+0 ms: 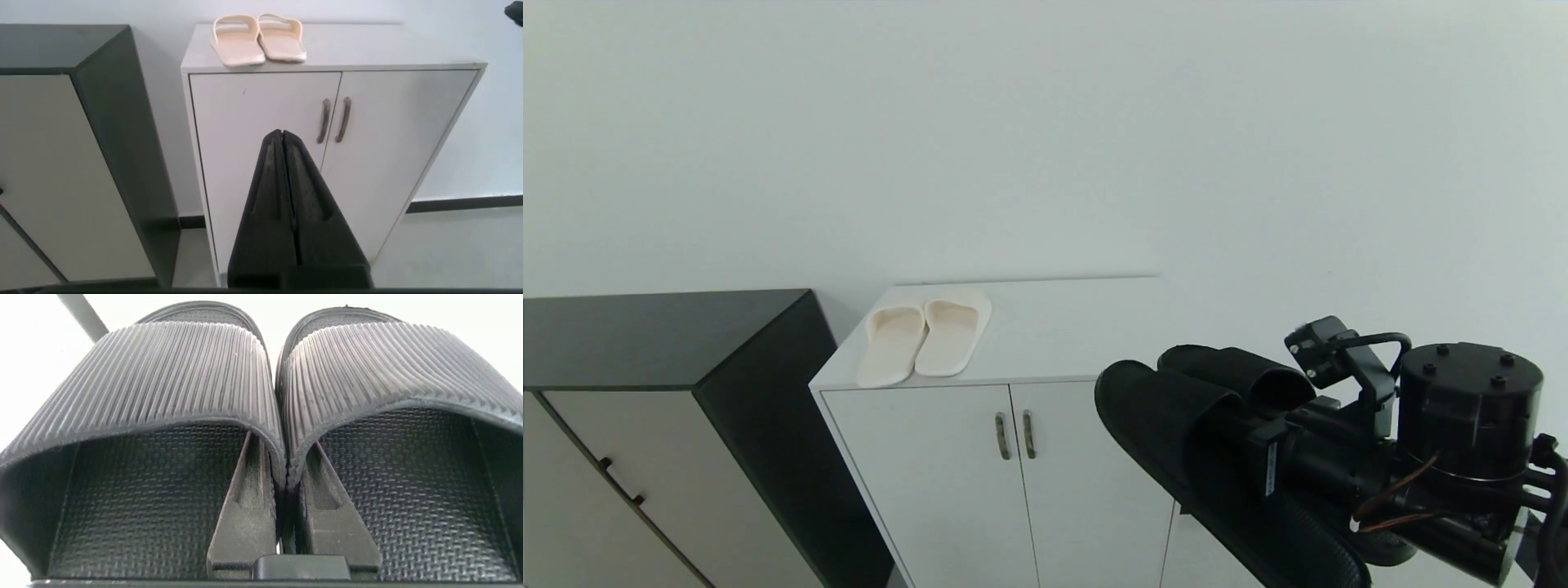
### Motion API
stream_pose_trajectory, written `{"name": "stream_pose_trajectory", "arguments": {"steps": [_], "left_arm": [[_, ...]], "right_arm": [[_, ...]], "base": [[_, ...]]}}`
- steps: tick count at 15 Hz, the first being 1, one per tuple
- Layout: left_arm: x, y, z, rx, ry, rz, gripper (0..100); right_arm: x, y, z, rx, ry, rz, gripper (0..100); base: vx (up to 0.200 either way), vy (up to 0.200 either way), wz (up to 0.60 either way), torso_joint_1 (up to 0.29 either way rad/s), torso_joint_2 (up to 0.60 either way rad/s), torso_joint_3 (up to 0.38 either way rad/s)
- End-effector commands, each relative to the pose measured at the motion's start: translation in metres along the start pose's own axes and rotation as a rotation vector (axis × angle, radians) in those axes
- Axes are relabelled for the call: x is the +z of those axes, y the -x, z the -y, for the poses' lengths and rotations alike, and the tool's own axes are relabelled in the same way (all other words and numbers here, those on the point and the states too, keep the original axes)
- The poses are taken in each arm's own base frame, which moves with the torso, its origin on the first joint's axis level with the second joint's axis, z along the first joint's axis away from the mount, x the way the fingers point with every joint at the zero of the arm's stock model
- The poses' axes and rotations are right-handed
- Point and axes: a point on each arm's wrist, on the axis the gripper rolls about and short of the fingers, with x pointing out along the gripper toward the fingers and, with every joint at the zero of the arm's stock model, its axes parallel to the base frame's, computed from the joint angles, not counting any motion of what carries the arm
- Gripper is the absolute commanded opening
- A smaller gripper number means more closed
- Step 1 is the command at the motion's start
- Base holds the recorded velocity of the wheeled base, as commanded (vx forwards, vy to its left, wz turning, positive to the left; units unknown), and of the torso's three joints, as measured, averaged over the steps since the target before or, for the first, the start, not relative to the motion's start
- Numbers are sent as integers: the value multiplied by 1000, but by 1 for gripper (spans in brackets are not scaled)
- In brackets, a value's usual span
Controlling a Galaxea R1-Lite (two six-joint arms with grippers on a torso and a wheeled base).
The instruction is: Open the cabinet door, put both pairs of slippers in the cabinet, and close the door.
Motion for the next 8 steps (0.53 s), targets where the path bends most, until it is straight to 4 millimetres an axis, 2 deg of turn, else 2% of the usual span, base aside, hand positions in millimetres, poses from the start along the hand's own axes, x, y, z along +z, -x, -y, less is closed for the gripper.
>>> {"name": "stream_pose_trajectory", "arguments": {"steps": [1, 5, 8], "left_arm": [[0, 0, 0, -2, 0, -1, 0], [0, 0, 0, -1, 0, -1, 0], [0, 0, 0, -2, -6, -1, 0]], "right_arm": [[-4, 0, -1, 22, 1, -11, 0], [-7, 1, 0, 47, 1, -21, 0], [-8, 2, 0, 46, 2, -26, 0]], "base": [[0, 0, 0, -134, 276, 129], [0, 0, 0, -187, 371, 179], [0, 0, 0, -250, 513, 255]]}}
